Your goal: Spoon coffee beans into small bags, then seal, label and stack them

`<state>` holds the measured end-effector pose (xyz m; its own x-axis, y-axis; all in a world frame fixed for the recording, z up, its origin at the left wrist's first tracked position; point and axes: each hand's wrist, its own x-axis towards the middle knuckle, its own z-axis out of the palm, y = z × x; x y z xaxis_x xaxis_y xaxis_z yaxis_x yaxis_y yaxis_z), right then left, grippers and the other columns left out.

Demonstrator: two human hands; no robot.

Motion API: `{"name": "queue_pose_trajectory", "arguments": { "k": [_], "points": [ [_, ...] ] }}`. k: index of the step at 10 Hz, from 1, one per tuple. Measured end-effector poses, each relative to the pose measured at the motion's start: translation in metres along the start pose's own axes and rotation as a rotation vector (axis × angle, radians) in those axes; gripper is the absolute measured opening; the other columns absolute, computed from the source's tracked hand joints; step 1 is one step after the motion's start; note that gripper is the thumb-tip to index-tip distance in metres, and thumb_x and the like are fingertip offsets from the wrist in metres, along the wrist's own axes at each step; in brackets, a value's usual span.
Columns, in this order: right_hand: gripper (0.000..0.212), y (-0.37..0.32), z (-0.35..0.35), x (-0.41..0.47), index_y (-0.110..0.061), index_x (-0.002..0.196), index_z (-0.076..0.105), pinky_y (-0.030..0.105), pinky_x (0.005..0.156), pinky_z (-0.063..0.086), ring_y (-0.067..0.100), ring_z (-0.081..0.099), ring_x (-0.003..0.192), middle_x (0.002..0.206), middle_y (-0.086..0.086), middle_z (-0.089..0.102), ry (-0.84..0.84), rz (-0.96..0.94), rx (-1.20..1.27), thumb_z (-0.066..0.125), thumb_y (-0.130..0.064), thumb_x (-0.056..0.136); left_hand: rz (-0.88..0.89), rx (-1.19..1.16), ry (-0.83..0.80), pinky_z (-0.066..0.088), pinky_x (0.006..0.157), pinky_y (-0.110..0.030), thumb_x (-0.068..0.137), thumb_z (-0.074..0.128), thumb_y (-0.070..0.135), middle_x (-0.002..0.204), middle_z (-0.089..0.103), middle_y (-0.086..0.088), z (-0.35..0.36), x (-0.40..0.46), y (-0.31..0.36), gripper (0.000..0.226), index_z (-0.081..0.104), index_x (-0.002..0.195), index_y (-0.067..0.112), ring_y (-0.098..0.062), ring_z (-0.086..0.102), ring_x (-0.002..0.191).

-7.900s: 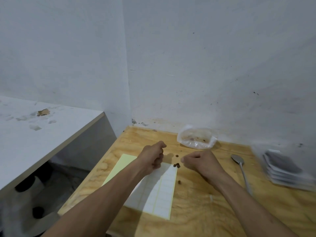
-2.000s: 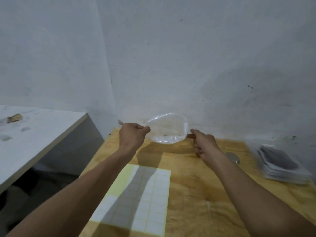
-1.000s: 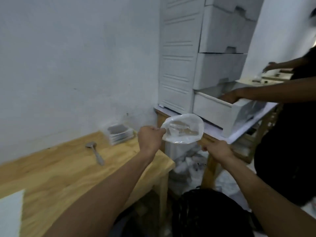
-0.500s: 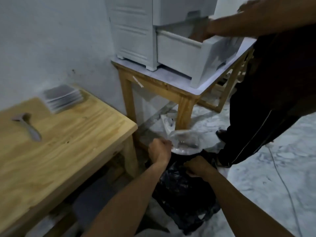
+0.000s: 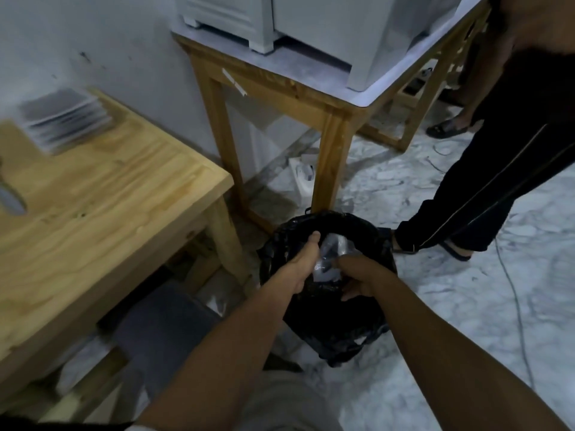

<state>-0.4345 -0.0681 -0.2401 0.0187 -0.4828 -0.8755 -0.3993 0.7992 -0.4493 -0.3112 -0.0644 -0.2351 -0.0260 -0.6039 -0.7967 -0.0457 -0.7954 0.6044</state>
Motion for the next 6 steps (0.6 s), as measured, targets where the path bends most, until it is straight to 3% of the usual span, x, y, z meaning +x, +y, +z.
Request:
{"name": "queue_pose_trajectory", "arguments": {
  "k": [1,2,3,4,5,6],
  "points": [
    [0.061,-0.003,0.002,-0.001,-0.009,0.152,0.038,0.052,0.096,0.054,0.038,0.048,0.133,0.153,0.015,0.042,0.007,-0.015,-0.004,0.058,-0.032,0.099,-0.007,0.067,-0.010,0.023,0.123,-0.042,0.102,0.025,0.067,0.168,0.019,-0.008,-0.003,0.000,-0.001,0.074,0.020,0.161,0.024,-0.028,0.024,0.152],
    [0.059,-0.010,0.006,-0.012,-0.007,0.153,0.036,0.055,0.104,0.049,0.040,0.046,0.136,0.155,0.019,0.041,0.014,-0.022,-0.025,0.056,-0.029,0.103,-0.044,0.208,0.042,0.036,0.114,-0.039,0.101,0.034,0.064,0.163,0.032,-0.011,-0.011,0.002,-0.003,0.077,0.027,0.160,0.015,-0.034,0.037,0.144],
    [0.056,-0.015,0.006,-0.020,-0.003,0.153,0.032,0.054,0.104,0.048,0.042,0.048,0.134,0.152,0.023,0.042,0.046,-0.030,-0.056,0.052,-0.026,0.106,0.013,0.312,0.097,0.047,0.096,-0.036,0.103,0.039,0.057,0.151,0.047,-0.014,-0.019,0.000,-0.004,0.073,0.034,0.155,0.007,-0.031,0.057,0.116],
    [0.060,-0.019,0.010,-0.024,-0.006,0.154,0.032,0.052,0.099,0.052,0.038,0.055,0.122,0.141,0.019,0.050,0.083,-0.043,-0.114,0.055,-0.028,0.104,0.079,0.366,0.112,0.045,0.078,-0.034,0.105,0.043,0.046,0.122,0.058,-0.014,-0.032,-0.011,-0.005,0.060,0.045,0.146,0.002,-0.019,0.052,0.075],
    [0.060,-0.027,0.017,-0.031,-0.011,0.155,0.029,0.047,0.089,0.056,0.035,0.059,0.111,0.129,0.016,0.053,0.111,-0.070,-0.163,0.056,-0.027,0.103,0.122,0.439,0.092,0.045,0.072,-0.033,0.103,0.049,0.041,0.111,0.063,-0.011,-0.049,-0.018,-0.004,0.042,0.062,0.119,0.004,-0.021,0.055,0.078],
    [0.047,-0.024,0.022,-0.040,-0.002,0.139,0.048,0.045,0.088,0.057,0.034,0.061,0.106,0.120,0.019,0.057,0.181,-0.147,-0.274,0.057,-0.029,0.102,0.159,0.423,0.050,0.045,0.067,-0.031,0.102,0.053,0.036,0.091,0.059,-0.007,-0.059,-0.026,-0.013,0.025,0.058,0.096,0.012,-0.020,0.056,0.075]
  ]
}}
